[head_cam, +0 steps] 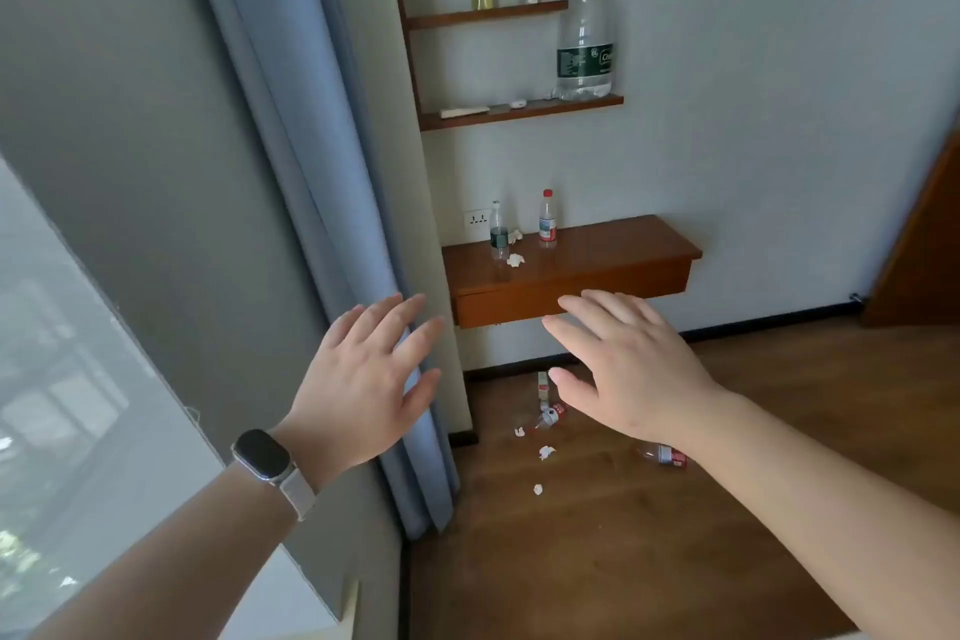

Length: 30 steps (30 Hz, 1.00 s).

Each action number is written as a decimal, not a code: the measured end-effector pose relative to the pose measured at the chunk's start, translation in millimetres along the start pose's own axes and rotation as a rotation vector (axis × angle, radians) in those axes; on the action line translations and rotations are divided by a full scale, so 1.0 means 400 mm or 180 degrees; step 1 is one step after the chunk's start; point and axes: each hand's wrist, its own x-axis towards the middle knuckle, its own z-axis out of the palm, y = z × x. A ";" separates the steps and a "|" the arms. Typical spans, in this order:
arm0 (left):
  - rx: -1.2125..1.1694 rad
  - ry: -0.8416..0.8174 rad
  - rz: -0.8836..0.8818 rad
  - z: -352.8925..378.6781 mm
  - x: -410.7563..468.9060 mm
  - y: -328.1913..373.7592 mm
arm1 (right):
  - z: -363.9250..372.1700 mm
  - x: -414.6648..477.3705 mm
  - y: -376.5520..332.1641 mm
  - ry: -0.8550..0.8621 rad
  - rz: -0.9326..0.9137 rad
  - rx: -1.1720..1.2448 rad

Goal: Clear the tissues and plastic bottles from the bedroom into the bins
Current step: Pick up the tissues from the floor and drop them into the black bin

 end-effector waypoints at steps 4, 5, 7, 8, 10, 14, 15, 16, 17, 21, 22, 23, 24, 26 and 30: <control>-0.0103 0.0016 0.0075 0.092 0.015 -0.027 | 0.061 0.047 0.005 -0.0111 0.0117 -0.0063; -0.0153 0.0034 0.0097 0.122 0.025 -0.037 | 0.081 0.063 0.007 -0.0111 0.0154 -0.0056; -0.0241 0.0054 0.0154 0.182 0.050 -0.064 | 0.113 0.099 0.012 -0.0175 0.0234 -0.0098; -0.0285 0.0092 0.0161 0.212 0.064 -0.078 | 0.127 0.120 0.017 -0.0193 0.0276 -0.0095; -0.0370 0.0071 0.0165 0.267 0.094 -0.104 | 0.148 0.164 0.019 -0.0304 0.0372 -0.0125; -0.0590 0.0124 0.0248 0.367 0.169 -0.165 | 0.179 0.264 0.031 -0.0378 0.0571 -0.0244; -0.0640 0.0145 0.0249 0.387 0.191 -0.182 | 0.183 0.287 0.031 -0.0399 0.0620 -0.0291; -0.0709 0.0176 0.0235 0.407 0.212 -0.200 | 0.187 0.309 0.033 -0.0427 0.0670 -0.0325; -0.0768 0.0168 0.0194 0.422 0.233 -0.214 | 0.188 0.329 0.033 -0.0440 0.0722 -0.0331; -0.0896 0.0059 0.0103 0.462 0.284 -0.249 | 0.204 0.376 0.030 -0.0433 0.0870 -0.0306; -0.0925 0.0069 0.0102 0.471 0.291 -0.257 | 0.209 0.384 0.032 -0.0443 0.0897 -0.0339; -0.0954 0.0077 0.0098 0.478 0.298 -0.265 | 0.214 0.393 0.036 -0.0451 0.0911 -0.0367; -0.0975 0.0085 0.0076 0.486 0.306 -0.273 | 0.219 0.402 0.041 -0.0465 0.0925 -0.0387; -0.1033 0.0054 -0.0024 0.499 0.319 -0.287 | 0.227 0.420 0.047 -0.0484 0.0955 -0.0376; -0.1112 -0.0045 -0.0135 0.538 0.336 -0.292 | 0.263 0.451 0.063 -0.0503 0.0936 -0.0342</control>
